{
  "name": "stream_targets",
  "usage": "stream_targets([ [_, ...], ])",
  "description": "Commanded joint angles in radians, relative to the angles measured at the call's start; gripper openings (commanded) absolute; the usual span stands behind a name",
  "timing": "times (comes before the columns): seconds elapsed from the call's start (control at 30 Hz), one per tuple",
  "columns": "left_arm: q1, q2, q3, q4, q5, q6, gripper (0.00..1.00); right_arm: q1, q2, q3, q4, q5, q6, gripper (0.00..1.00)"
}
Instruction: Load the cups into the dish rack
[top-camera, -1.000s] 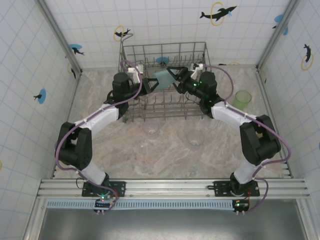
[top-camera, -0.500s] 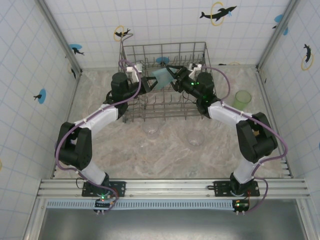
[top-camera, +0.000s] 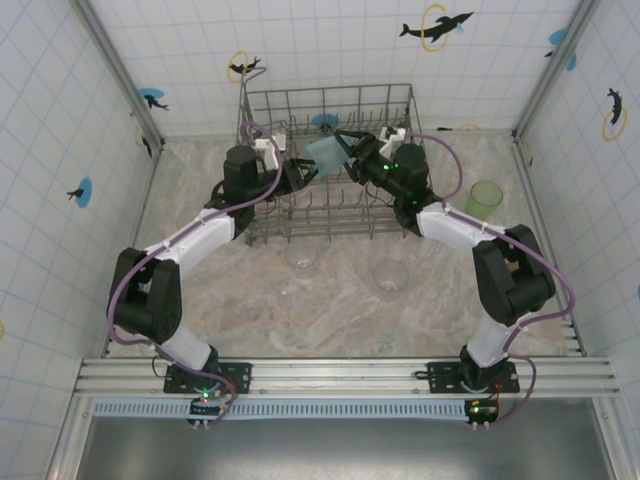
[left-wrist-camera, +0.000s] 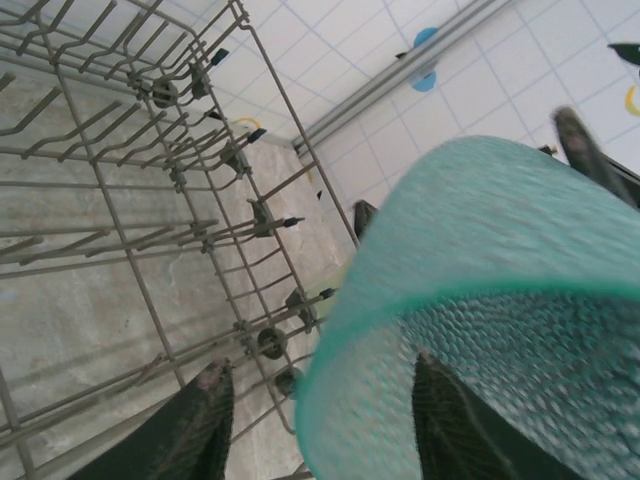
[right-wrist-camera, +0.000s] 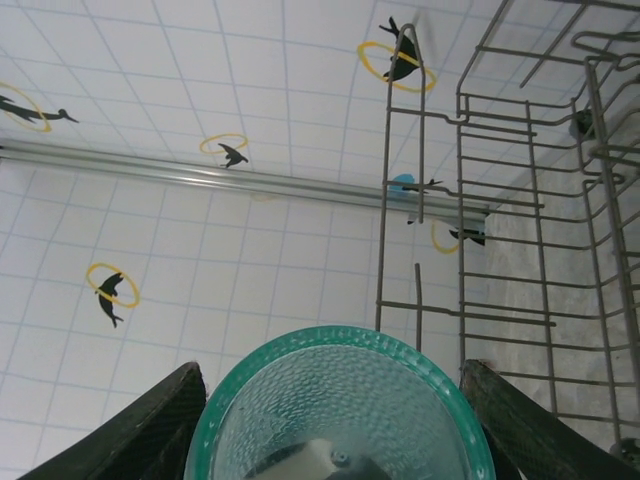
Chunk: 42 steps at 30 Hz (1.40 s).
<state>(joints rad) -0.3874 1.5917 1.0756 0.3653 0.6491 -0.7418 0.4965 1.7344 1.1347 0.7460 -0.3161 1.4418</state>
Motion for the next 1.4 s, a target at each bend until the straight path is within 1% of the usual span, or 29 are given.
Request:
stream_targets([
  [0.0, -0.004, -0.058, 0.030, -0.066, -0.012, 0.057, 0.57, -0.010, -0.018, 0.072, -0.033, 0.026, -0.055, 0.37],
  [0.13, -0.004, -0.080, 0.044, -0.108, -0.058, 0.096, 0.69, -0.026, -0.001, 0.087, -0.042, 0.031, -0.070, 0.37],
  [0.3, -0.001, -0.089, 0.119, -0.237, -0.133, 0.184, 0.81, -0.054, 0.053, 0.171, -0.084, 0.021, -0.124, 0.35],
  [0.33, -0.001, -0.091, 0.129, -0.255, -0.149, 0.196, 0.84, -0.057, 0.062, 0.190, -0.105, 0.020, -0.146, 0.35],
  [0.37, -0.001, -0.097, 0.139, -0.276, -0.172, 0.207, 0.94, -0.060, 0.074, 0.217, -0.136, 0.020, -0.175, 0.35],
  [0.4, -0.001, -0.099, 0.149, -0.293, -0.188, 0.218, 0.97, -0.061, 0.086, 0.244, -0.168, 0.020, -0.206, 0.35],
  [0.53, 0.001, -0.101, 0.191, -0.361, -0.217, 0.270, 0.98, -0.068, 0.125, 0.321, -0.266, 0.025, -0.310, 0.34],
  [0.83, 0.007, -0.105, 0.288, -0.530, -0.389, 0.456, 0.98, -0.061, 0.217, 0.497, -0.452, 0.104, -0.541, 0.33],
  [0.87, 0.007, -0.111, 0.286, -0.539, -0.407, 0.463, 0.97, -0.058, 0.229, 0.518, -0.472, 0.117, -0.568, 0.33],
  [0.9, 0.007, -0.117, 0.279, -0.542, -0.420, 0.510, 0.98, -0.056, 0.240, 0.538, -0.489, 0.134, -0.596, 0.33],
  [1.07, 0.011, -0.134, 0.255, -0.549, -0.481, 0.587, 0.98, -0.040, 0.315, 0.666, -0.599, 0.208, -0.715, 0.33],
  [1.23, 0.021, -0.134, 0.245, -0.559, -0.488, 0.597, 0.97, -0.018, 0.396, 0.791, -0.678, 0.266, -0.827, 0.33],
  [1.37, 0.022, -0.150, 0.198, -0.543, -0.464, 0.584, 0.98, 0.002, 0.452, 0.863, -0.722, 0.316, -0.930, 0.34],
])
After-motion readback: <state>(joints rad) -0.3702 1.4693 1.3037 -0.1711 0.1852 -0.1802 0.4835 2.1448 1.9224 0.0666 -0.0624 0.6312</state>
